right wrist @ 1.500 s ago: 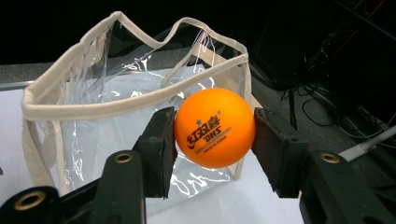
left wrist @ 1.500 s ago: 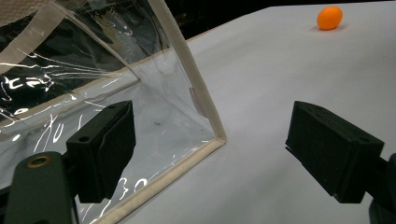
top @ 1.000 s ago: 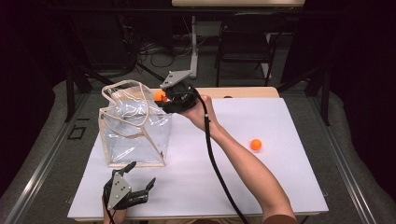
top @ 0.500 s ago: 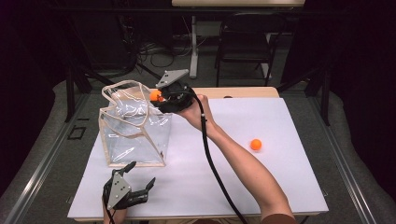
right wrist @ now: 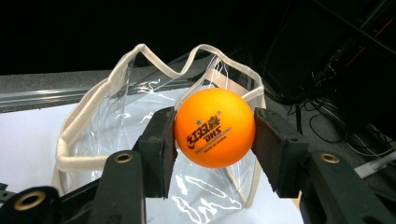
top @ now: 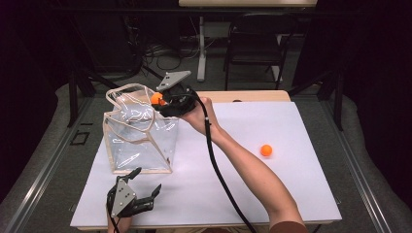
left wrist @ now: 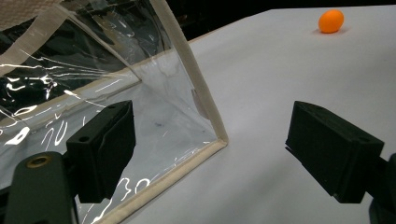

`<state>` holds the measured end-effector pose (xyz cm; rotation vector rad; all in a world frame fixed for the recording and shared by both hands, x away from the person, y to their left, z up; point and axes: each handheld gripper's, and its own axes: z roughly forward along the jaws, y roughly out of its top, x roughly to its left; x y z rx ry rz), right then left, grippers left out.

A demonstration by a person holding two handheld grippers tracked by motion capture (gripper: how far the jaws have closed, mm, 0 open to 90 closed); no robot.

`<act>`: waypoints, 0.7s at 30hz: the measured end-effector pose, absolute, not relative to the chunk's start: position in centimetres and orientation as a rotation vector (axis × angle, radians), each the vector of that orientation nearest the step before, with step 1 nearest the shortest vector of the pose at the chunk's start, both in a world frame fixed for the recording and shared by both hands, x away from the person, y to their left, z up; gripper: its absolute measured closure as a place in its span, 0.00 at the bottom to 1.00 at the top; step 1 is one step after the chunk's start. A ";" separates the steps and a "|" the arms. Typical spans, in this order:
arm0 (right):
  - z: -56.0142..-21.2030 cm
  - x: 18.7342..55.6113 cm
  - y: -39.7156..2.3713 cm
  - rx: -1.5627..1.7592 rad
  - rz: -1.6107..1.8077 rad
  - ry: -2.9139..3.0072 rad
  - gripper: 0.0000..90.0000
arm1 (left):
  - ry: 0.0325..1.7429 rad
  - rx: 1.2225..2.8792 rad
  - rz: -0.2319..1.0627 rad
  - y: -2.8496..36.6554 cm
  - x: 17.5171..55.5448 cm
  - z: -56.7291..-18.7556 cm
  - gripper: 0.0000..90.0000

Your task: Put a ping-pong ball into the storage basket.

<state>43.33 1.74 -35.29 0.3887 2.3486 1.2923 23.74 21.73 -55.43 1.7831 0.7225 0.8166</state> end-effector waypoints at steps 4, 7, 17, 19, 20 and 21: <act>-35.2 43.3 2.1 0.380 1.292 2.355 0.56 | 0.721 1.784 0.816 21.7 23.7 -55.4 0.17; -35.2 43.3 2.5 0.372 1.292 2.360 0.56 | 0.721 1.783 0.816 21.7 23.8 -55.4 0.17; -35.1 43.3 3.6 0.362 1.293 2.372 0.56 | 0.722 1.784 0.817 21.8 23.8 -55.4 0.17; -35.1 43.3 3.8 0.361 1.291 2.374 0.56 | 0.724 1.780 0.819 21.8 23.8 -55.4 0.17; -35.0 43.3 3.9 0.362 1.292 2.377 0.56 | 0.725 1.782 0.818 21.8 23.8 -55.4 0.17; -35.0 43.3 4.1 0.360 1.291 2.379 0.56 | 0.723 1.785 0.818 21.8 23.8 -55.4 0.17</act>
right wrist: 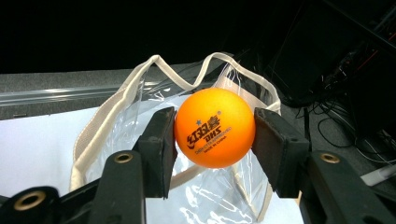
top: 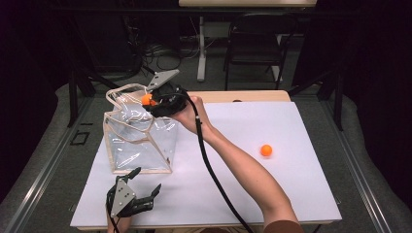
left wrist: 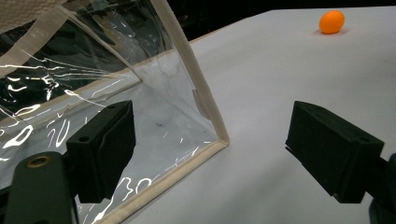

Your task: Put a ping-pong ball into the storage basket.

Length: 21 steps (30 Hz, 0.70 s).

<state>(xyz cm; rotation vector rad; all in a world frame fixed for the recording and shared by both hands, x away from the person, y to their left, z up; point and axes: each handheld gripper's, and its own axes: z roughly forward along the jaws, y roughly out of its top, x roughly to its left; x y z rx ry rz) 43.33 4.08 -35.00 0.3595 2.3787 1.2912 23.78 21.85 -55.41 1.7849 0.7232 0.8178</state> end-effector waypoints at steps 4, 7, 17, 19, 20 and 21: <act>-34.9 43.3 4.5 0.355 1.291 2.386 0.56 | 0.723 1.780 0.816 21.8 23.8 -55.4 0.17; -34.9 43.3 4.8 0.355 1.282 2.393 0.56 | 0.720 1.782 0.816 21.8 23.8 -55.4 0.17; -35.3 43.2 6.1 0.351 1.261 2.426 0.56 | 0.721 1.781 0.817 21.8 23.9 -55.4 0.17; -35.4 43.2 6.4 0.347 1.263 2.426 0.56 | 0.718 1.782 0.813 21.7 23.9 -55.4 0.17; -35.5 43.2 6.5 0.350 1.261 2.430 0.56 | 0.717 1.782 0.812 21.7 23.9 -55.4 0.17; -35.5 43.2 6.6 0.343 1.256 2.431 0.56 | 0.719 1.783 0.815 21.8 23.8 -55.4 0.17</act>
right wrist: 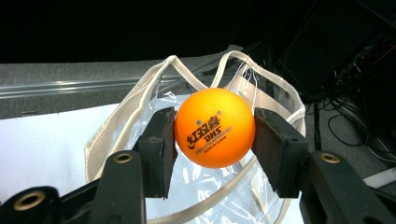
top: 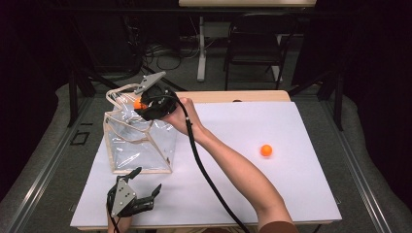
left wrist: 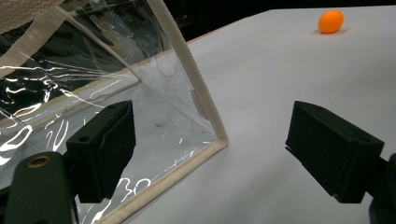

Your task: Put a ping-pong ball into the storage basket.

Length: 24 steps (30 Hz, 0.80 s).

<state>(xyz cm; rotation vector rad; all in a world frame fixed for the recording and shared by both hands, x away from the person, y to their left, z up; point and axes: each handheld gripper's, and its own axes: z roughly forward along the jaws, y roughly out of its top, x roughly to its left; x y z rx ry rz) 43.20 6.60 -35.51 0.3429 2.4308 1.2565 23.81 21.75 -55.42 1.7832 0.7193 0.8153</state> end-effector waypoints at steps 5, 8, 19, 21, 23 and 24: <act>-35.9 43.2 7.1 0.345 1.219 2.444 0.56 | 0.718 1.780 0.819 21.8 23.7 -55.4 0.17; -36.1 43.4 7.3 0.354 1.209 2.447 0.56 | 0.717 1.781 0.818 21.8 23.7 -55.4 0.17; -36.6 43.8 7.5 0.381 1.187 2.477 0.51 | 0.716 1.782 0.818 21.7 23.7 -55.4 0.17; -36.6 43.8 7.5 0.396 1.192 2.478 0.45 | 0.717 1.785 0.817 21.8 23.8 -55.4 0.17; -36.5 43.8 7.2 0.404 1.201 2.483 0.39 | 0.717 1.784 0.816 21.7 23.8 -55.4 0.17; -36.4 43.8 7.1 0.409 1.206 2.484 0.36 | 0.716 1.786 0.816 21.7 23.8 -55.4 0.17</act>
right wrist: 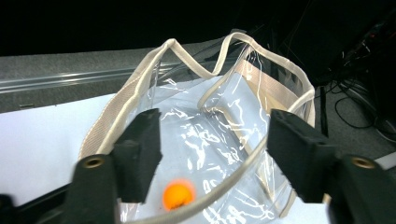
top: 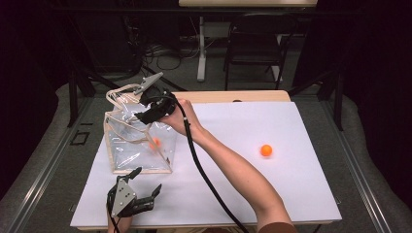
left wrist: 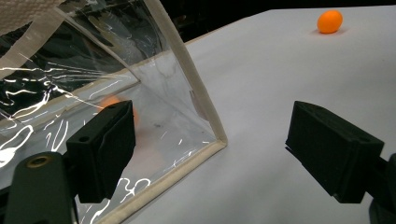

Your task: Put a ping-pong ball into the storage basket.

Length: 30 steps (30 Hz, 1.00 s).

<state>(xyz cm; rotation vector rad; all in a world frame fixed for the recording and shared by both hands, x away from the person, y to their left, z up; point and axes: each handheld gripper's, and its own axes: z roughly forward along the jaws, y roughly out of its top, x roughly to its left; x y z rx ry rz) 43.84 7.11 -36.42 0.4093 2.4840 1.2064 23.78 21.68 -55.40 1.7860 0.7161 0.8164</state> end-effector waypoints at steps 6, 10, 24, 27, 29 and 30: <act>-35.9 43.8 5.6 0.450 1.269 2.482 0.21 | 0.714 1.785 0.817 21.7 23.7 -55.4 0.17; -35.8 43.9 4.7 0.465 1.295 2.485 0.16 | 0.713 1.785 0.816 21.6 23.7 -55.4 0.17; -36.1 44.1 0.7 0.518 1.313 2.483 0.10 | 0.714 1.786 0.811 21.5 23.8 -55.5 0.17; -36.3 44.0 -0.2 0.529 1.317 2.477 0.09 | 0.713 1.790 0.810 21.5 23.8 -55.5 0.17; -36.4 43.9 -0.8 0.533 1.313 2.475 0.09 | 0.711 1.788 0.813 21.5 23.8 -55.5 0.17; -36.6 43.9 -1.2 0.535 1.308 2.477 0.09 | 0.710 1.788 0.814 21.5 23.8 -55.5 0.17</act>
